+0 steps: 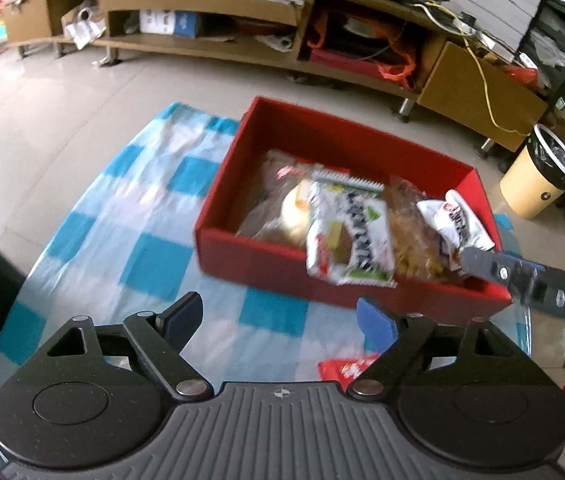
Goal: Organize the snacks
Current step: 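Lower both packets into the red box and open both tools, then move both tools back to the remaining packets on the cloth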
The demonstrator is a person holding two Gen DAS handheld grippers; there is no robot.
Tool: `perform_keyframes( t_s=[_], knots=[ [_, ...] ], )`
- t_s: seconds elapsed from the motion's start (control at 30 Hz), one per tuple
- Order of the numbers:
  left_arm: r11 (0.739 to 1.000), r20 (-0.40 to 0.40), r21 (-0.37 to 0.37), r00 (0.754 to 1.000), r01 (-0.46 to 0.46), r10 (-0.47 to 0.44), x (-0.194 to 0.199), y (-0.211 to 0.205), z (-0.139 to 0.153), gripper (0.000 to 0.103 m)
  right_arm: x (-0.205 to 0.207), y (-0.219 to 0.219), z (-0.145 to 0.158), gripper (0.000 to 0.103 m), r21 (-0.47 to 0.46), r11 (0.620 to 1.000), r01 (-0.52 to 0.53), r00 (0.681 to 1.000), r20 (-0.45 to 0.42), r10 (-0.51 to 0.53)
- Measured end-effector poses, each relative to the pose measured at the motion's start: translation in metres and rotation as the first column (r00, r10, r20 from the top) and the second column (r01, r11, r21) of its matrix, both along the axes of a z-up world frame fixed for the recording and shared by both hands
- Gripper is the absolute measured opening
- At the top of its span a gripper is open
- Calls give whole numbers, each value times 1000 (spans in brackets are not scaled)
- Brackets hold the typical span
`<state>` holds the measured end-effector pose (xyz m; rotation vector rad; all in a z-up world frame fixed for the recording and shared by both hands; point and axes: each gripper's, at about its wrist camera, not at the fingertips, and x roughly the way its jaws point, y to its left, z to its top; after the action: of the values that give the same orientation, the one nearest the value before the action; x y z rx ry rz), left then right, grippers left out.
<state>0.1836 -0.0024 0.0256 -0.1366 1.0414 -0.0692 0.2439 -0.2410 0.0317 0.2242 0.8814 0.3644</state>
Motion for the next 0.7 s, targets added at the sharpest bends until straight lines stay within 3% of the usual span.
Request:
perform_keyframes(
  t_s=[0.37, 0.7],
  knots=[
    [997, -1, 77, 1000, 31, -31, 8, -23, -12, 88, -9, -1, -4, 68, 0, 1000, -4, 1000, -17, 4],
    [992, 39, 121, 999, -27, 23, 22, -28, -10, 87, -4, -1, -5, 68, 0, 1000, -12, 1000, -23, 12]
  ],
)
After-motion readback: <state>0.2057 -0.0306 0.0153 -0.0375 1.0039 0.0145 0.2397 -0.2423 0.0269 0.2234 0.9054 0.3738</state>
